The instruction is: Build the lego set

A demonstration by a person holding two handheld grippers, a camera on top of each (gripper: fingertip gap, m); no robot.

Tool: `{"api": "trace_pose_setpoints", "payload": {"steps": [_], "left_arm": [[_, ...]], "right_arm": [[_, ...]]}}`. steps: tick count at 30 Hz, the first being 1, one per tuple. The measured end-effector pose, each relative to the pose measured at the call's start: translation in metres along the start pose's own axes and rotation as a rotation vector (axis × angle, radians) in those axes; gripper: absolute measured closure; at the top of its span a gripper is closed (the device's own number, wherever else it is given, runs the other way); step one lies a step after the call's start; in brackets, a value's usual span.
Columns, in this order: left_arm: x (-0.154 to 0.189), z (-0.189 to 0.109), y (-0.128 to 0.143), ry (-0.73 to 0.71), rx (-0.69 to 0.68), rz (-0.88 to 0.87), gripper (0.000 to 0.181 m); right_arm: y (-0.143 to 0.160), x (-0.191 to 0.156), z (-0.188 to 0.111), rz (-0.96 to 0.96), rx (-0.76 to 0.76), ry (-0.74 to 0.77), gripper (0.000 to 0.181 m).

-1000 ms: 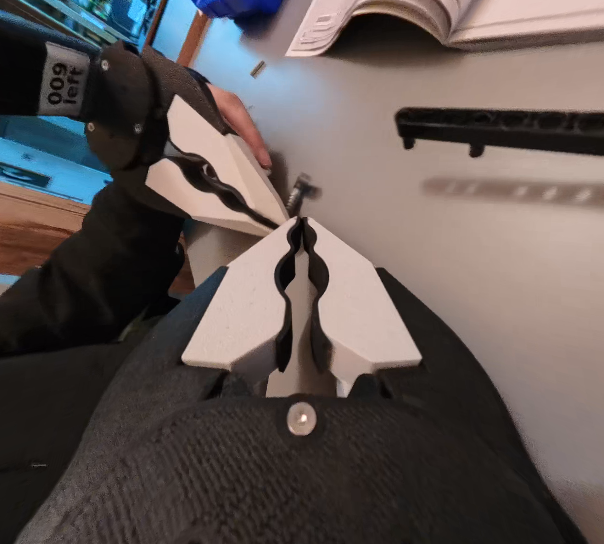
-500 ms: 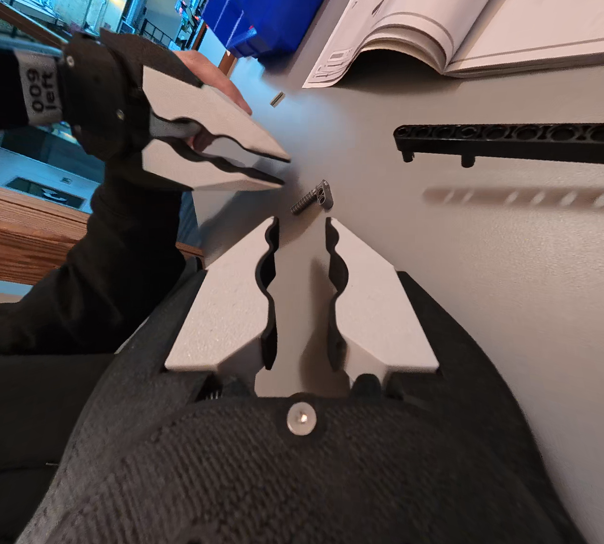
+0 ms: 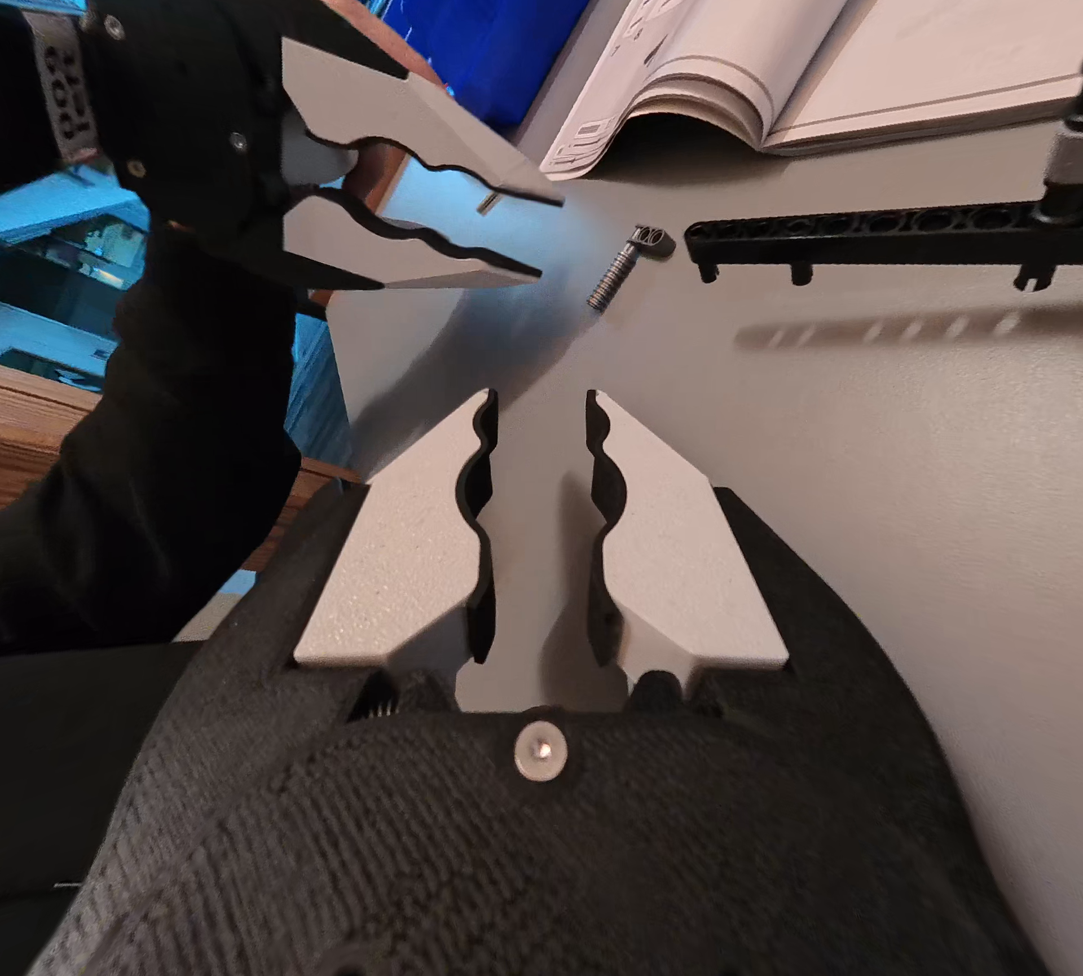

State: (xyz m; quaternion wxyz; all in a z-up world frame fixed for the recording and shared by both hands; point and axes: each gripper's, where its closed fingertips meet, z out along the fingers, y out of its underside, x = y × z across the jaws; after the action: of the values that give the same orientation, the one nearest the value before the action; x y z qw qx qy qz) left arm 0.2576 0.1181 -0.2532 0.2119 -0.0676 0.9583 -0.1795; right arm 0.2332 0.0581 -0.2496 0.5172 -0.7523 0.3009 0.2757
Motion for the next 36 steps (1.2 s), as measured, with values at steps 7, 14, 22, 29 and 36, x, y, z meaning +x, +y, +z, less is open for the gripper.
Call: {"api": "trace_pose_setpoints", "payload": {"steps": [7,14,22,29,36], "left_arm": [[0.009,0.024,0.003,0.069,-0.117,0.262,0.165],[0.0,0.032,-0.006,0.148,-0.056,0.099,0.181],[-0.008,0.023,-0.018,0.132,0.212,-0.273,0.181],[-0.012,-0.001,-0.001,0.1,0.162,-0.367,0.163],[0.003,0.024,0.015,0.127,0.18,-0.213,0.16]], "right_arm": [[0.007,0.001,-0.004,-0.1,-0.06,0.041,0.149],[-0.008,-0.005,-0.018,-0.204,-0.032,0.019,0.147],[-0.02,0.006,-0.03,-0.398,0.017,0.157,0.147],[-0.001,0.011,-0.023,-0.346,-0.096,0.113,0.15],[-0.036,0.011,-0.026,-0.458,0.098,0.215,0.153]]}}
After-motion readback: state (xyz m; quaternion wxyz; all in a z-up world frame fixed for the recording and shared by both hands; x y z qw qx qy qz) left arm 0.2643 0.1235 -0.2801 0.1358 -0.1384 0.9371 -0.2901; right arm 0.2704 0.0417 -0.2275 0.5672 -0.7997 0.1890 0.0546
